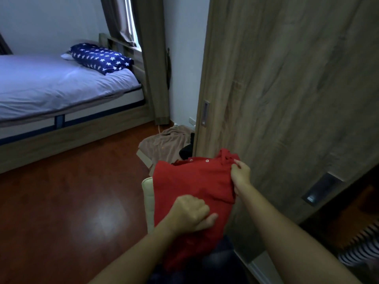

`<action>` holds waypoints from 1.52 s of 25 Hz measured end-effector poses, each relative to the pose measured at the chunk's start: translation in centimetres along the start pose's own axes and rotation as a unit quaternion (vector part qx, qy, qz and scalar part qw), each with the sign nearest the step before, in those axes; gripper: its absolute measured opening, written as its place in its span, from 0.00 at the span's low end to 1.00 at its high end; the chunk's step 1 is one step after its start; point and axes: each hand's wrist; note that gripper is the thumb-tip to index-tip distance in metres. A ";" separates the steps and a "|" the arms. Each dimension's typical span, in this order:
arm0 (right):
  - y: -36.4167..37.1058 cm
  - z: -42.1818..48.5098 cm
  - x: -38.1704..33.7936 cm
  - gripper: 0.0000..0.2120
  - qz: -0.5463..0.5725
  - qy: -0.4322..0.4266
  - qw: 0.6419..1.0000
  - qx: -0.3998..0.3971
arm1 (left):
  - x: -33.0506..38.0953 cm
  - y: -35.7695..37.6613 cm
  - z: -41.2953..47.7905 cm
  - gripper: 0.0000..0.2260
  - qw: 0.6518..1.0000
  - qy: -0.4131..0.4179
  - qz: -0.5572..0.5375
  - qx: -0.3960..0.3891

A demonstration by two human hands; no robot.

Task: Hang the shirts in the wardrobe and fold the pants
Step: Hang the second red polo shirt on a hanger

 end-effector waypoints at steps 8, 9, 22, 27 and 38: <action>-8.8 -3.2 -6.8 0.19 0.262 -0.039 0.964 -0.020 | -1.3 0.9 12.4 0.20 0.841 -0.448 -0.302 -0.032; -10.5 -3.8 -7.8 0.20 0.281 -0.043 0.958 -0.024 | -0.3 1.7 13.6 0.22 0.808 -0.470 -0.345 -0.081; -34.1 -14.3 -13.8 0.23 0.238 -0.146 0.954 0.113 | 22.6 4.0 23.8 0.08 0.645 -0.420 -0.618 -0.157; -41.8 -16.5 -11.2 0.24 -0.269 -0.268 0.883 0.276 | 28.4 1.6 27.4 0.06 0.798 -0.237 -0.536 -0.139; -47.5 -19.0 -12.4 0.10 -0.466 -0.413 0.777 0.096 | 34.4 2.2 27.5 0.12 0.904 -0.021 -0.368 -0.216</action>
Point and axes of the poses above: each hand's wrist, its own z-axis towards the middle knuckle, its own y-axis out of the palm, x = y × z, and after that the axes turned 6 degrees about -y, right-handed
